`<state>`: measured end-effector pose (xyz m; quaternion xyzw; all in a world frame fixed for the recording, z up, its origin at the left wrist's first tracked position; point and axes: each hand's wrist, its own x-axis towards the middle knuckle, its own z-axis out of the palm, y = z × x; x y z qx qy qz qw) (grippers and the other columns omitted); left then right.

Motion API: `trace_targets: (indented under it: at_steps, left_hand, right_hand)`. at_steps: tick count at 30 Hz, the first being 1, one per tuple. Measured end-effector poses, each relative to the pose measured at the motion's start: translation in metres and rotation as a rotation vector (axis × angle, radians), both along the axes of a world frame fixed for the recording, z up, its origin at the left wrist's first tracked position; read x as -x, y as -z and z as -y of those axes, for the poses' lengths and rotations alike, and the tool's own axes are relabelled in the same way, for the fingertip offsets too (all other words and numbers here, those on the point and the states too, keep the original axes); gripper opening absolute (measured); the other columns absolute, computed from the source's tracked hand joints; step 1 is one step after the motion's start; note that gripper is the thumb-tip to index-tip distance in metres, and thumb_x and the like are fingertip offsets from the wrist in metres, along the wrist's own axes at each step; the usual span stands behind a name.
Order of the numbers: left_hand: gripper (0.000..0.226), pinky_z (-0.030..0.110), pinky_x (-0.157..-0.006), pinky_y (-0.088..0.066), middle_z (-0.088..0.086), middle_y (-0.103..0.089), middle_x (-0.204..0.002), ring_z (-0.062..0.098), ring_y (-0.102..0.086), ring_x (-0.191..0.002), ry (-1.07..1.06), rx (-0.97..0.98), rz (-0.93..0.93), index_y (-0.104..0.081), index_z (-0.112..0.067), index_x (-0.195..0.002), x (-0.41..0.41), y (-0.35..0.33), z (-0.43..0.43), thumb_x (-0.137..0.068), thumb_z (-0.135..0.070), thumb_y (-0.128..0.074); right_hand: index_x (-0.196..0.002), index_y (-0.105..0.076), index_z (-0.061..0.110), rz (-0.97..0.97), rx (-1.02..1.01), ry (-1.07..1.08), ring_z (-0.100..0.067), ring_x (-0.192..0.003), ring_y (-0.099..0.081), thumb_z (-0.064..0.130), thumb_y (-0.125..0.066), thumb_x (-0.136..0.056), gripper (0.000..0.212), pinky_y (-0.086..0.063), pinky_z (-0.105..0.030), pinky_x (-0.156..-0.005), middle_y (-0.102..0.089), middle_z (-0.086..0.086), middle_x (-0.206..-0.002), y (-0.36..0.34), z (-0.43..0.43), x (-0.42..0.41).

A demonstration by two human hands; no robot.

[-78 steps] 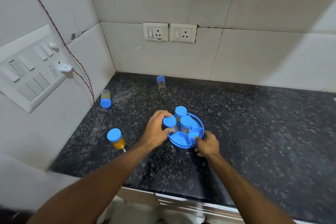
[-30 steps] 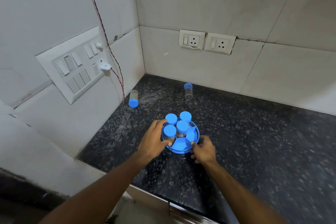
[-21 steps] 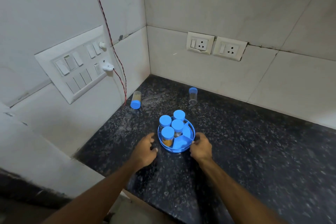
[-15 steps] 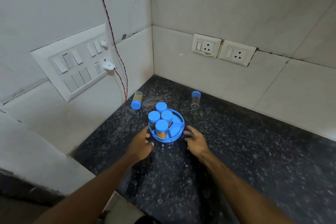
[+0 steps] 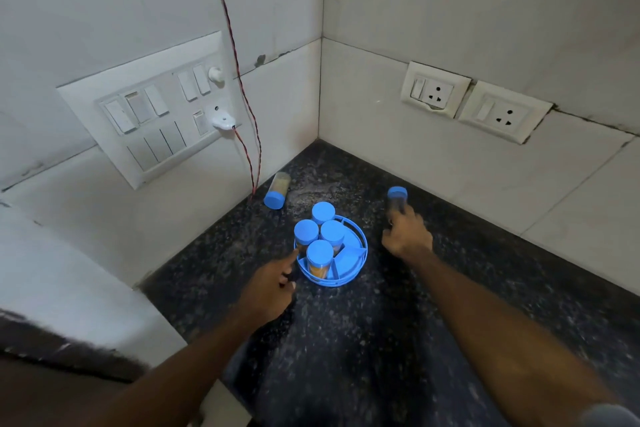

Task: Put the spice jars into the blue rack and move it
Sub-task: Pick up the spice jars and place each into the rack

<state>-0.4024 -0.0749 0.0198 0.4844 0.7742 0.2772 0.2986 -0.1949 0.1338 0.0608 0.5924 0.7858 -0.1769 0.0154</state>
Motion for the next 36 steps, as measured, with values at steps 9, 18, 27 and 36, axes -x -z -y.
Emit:
trace_targets:
  at_steps: [9, 18, 27, 36]
  left_hand:
    - [0.068, 0.033, -0.09, -0.05, 0.001, -0.058, -0.115, 0.012, -0.054, -0.093, -0.022, 0.001, -0.04, -0.035, -0.03, -0.149, -0.005, 0.002, 0.0, -0.089, -0.007, -0.058]
    - [0.083, 0.037, -0.106, -0.043, 0.006, -0.046, -0.147, 0.022, -0.049, -0.127, 0.064, 0.058, -0.109, -0.012, -0.03, -0.155, -0.012, 0.002, 0.008, -0.089, -0.02, -0.062]
    - [0.092, 0.042, -0.118, -0.029, -0.001, -0.03, -0.159, 0.021, -0.032, -0.143, 0.133, 0.062, -0.146, -0.003, -0.029, -0.155, -0.013, 0.007, 0.015, -0.086, -0.025, -0.064]
    - [0.089, 0.044, -0.115, -0.034, 0.002, -0.028, -0.159, 0.023, -0.037, -0.139, 0.163, 0.113, -0.095, -0.002, -0.033, -0.155, -0.005, 0.006, 0.008, -0.089, -0.025, -0.061]
  right_hand:
    - [-0.126, -0.042, 0.019, -0.018, 0.055, -0.022, -0.038, -0.109, -0.064, 0.048, -0.075, -0.073, 0.068, -0.052, -0.045, -0.086, -0.064, -0.014, -0.123, 0.002, 0.03, -0.011]
    - [-0.119, -0.049, 0.02, -0.765, -0.132, 0.185, -0.019, -0.093, -0.06, 0.02, -0.073, -0.078, 0.048, -0.05, -0.033, -0.082, -0.062, -0.001, -0.11, -0.013, 0.045, 0.019]
    - [-0.116, -0.052, 0.016, -0.721, -0.091, -0.01, -0.02, -0.105, -0.06, -0.001, -0.071, -0.077, 0.047, -0.052, -0.037, -0.091, -0.064, -0.004, -0.117, 0.016, 0.06, 0.029]
    - [-0.133, -0.046, 0.005, -0.514, 0.041, 0.274, -0.035, -0.11, -0.064, 0.015, -0.07, -0.085, 0.055, -0.053, -0.045, -0.094, -0.065, -0.019, -0.122, 0.026, 0.06, 0.031]
